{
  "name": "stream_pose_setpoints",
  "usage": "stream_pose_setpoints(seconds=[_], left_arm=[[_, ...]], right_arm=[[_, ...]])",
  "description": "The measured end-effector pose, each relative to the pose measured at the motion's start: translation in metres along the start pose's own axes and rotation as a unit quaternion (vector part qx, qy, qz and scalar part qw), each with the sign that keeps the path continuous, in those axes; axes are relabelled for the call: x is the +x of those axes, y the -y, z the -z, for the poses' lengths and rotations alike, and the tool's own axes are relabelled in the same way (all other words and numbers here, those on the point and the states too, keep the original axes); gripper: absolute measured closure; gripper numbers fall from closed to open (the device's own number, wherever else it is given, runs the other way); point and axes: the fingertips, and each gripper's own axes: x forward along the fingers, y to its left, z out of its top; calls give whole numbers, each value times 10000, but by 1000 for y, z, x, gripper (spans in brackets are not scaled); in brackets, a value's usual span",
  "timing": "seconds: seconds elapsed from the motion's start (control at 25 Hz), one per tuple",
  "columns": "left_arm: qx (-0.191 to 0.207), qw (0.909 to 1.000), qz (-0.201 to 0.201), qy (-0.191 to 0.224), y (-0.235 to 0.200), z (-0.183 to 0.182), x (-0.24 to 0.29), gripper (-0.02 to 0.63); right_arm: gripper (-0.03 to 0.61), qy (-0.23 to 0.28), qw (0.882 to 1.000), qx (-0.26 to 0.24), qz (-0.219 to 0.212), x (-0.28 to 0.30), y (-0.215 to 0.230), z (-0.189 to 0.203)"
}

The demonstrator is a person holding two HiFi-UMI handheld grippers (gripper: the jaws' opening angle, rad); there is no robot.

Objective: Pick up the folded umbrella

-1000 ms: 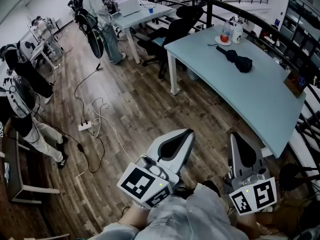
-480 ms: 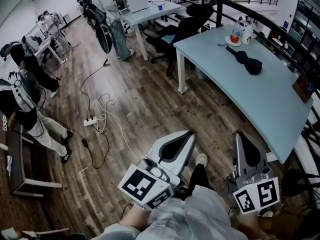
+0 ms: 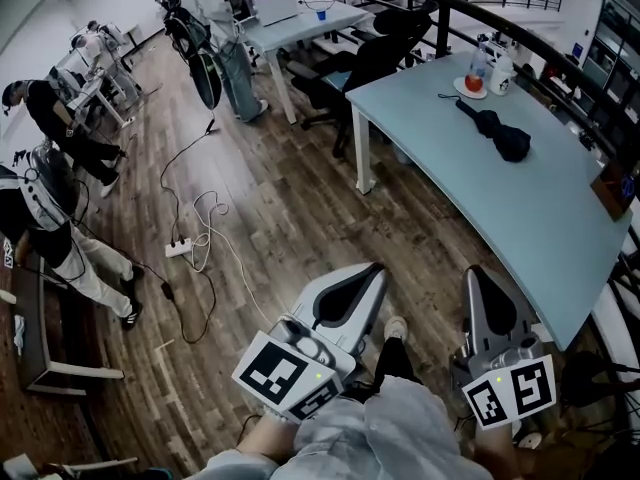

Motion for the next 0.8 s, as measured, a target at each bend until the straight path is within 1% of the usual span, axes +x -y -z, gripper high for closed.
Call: stream_pose_setpoints(seconds=[0.32, 0.8], left_arm=[[-9, 10000, 10, -75, -27, 0, 61, 609], [-64, 9998, -167, -87, -83, -4, 160, 609]], right_arm=[[580, -115, 9999, 4, -78, 52, 46, 2], [580, -218, 9994, 23, -253, 138, 124, -3]])
